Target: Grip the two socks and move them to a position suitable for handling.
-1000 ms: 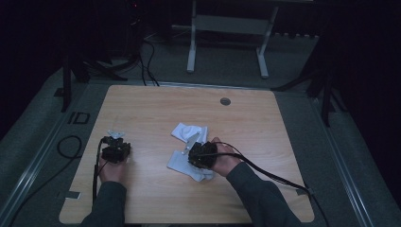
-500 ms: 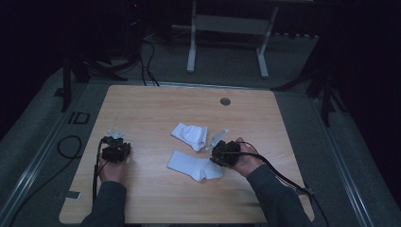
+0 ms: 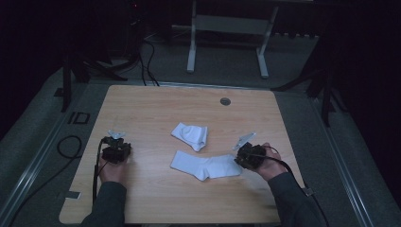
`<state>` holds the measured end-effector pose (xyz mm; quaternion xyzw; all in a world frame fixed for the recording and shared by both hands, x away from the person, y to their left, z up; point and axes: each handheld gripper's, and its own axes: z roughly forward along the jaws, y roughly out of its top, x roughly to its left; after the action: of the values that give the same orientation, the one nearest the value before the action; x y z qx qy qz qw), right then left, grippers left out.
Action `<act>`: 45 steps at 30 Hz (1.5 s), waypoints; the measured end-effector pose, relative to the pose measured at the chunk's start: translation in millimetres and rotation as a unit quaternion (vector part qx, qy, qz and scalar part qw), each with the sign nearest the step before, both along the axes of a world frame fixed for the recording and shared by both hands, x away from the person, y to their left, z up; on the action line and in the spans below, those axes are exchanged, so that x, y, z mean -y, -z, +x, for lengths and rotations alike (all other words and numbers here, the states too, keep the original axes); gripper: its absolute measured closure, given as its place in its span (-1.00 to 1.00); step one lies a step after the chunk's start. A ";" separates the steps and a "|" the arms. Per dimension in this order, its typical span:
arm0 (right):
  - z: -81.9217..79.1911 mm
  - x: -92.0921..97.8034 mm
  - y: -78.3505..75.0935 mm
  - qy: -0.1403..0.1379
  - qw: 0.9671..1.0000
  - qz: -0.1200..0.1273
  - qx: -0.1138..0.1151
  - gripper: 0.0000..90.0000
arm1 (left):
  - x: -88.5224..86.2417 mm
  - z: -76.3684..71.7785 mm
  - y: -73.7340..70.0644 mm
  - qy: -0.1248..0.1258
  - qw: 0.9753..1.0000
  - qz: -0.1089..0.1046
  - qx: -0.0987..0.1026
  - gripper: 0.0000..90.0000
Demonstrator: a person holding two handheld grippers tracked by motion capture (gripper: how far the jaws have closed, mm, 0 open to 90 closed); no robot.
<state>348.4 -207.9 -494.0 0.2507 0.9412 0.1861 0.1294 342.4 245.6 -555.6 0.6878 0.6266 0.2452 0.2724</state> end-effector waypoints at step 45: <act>-16.0 -109.4 42.6 -0.117 0.993 0.027 -0.004 0.89 | 4.3 -2.2 -2.7 0.011 1.000 -0.001 0.005 0.81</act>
<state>332.4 -98.5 -536.6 0.1429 0.9592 0.2243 0.0960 340.2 241.4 -552.8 0.6934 0.6176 0.2452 0.2787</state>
